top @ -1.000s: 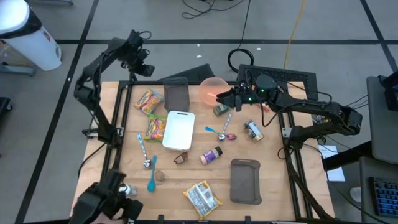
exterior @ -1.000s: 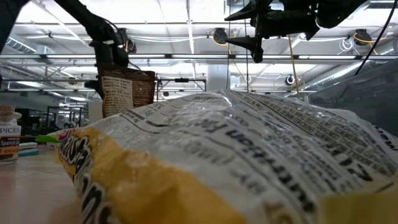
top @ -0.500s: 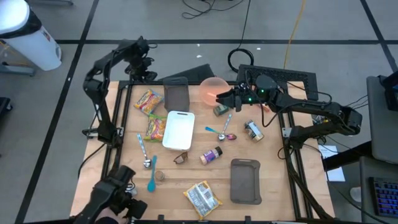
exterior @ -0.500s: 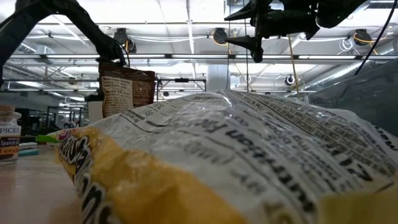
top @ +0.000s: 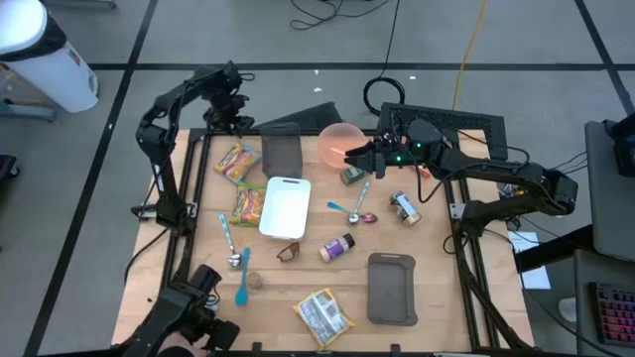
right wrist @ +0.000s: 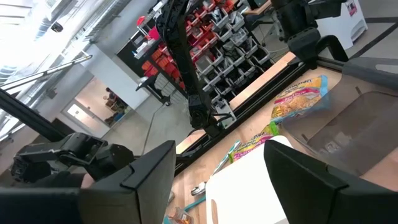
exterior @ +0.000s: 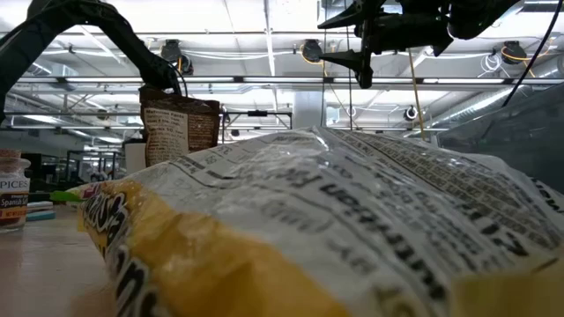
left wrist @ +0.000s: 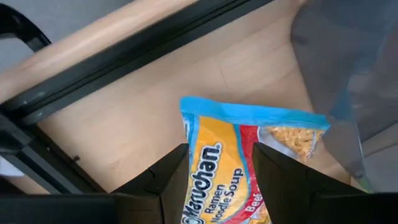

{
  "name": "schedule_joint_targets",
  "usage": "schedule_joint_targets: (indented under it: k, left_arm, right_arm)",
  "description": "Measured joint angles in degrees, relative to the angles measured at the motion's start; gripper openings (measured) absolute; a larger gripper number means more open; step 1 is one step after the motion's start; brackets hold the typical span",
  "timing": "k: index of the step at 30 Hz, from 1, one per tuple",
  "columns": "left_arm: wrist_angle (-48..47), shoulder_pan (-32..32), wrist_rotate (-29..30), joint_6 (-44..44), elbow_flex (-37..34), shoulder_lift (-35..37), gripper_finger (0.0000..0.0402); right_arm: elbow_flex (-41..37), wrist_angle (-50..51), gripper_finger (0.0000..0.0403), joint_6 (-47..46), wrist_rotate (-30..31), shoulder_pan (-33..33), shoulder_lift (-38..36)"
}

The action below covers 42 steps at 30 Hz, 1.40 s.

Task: Pick & Place Food Item
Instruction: Put blue noodle pack into the bottom black transparent bin

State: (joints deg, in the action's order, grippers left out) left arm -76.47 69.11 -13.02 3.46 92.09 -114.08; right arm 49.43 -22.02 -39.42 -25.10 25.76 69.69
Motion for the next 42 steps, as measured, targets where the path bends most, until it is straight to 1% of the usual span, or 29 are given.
schedule_joint_targets:
  k: [4,9,15,18,23,28,35,42]
  left_arm:
    - [-1.0,-1.1,0.3,-2.9,0.0,0.0,0.0182]
    - [-1.4,-3.2,3.9,-8.4,0.0,0.0,0.0182]
    - [-1.1,-4.8,5.5,-10.4,0.0,0.0,0.0182]
    - [-0.2,-5.0,6.5,-11.9,0.0,0.0,0.0182]
    - [0.1,-4.6,6.6,-15.8,0.0,-0.3,0.0182]
    - [-1.9,-4.6,6.6,-19.7,0.0,-3.6,0.0182]
    - [-2.8,-4.8,6.6,-21.2,0.0,-5.8,0.0182]
    - [0.4,-4.8,8.7,-23.6,0.0,-6.0,0.0182]
  right_arm:
    - [0.0,0.0,0.0238,0.6,0.0,0.0,0.0]
    - [0.0,0.0,0.0238,1.1,0.0,0.0,0.0]
    - [0.0,0.0,0.0238,1.3,0.0,0.0,0.0]
    - [0.0,0.0,0.0238,1.3,-0.1,0.0,0.0]
    - [0.0,0.0,0.0238,1.3,-0.3,0.0,0.0]
    - [0.0,0.0,0.0238,1.2,-0.4,0.0,0.0]
    - [0.0,0.0,0.0238,1.1,-0.4,-1.4,0.0]
    - [0.0,0.1,0.0238,1.7,-0.2,-2.8,0.0]
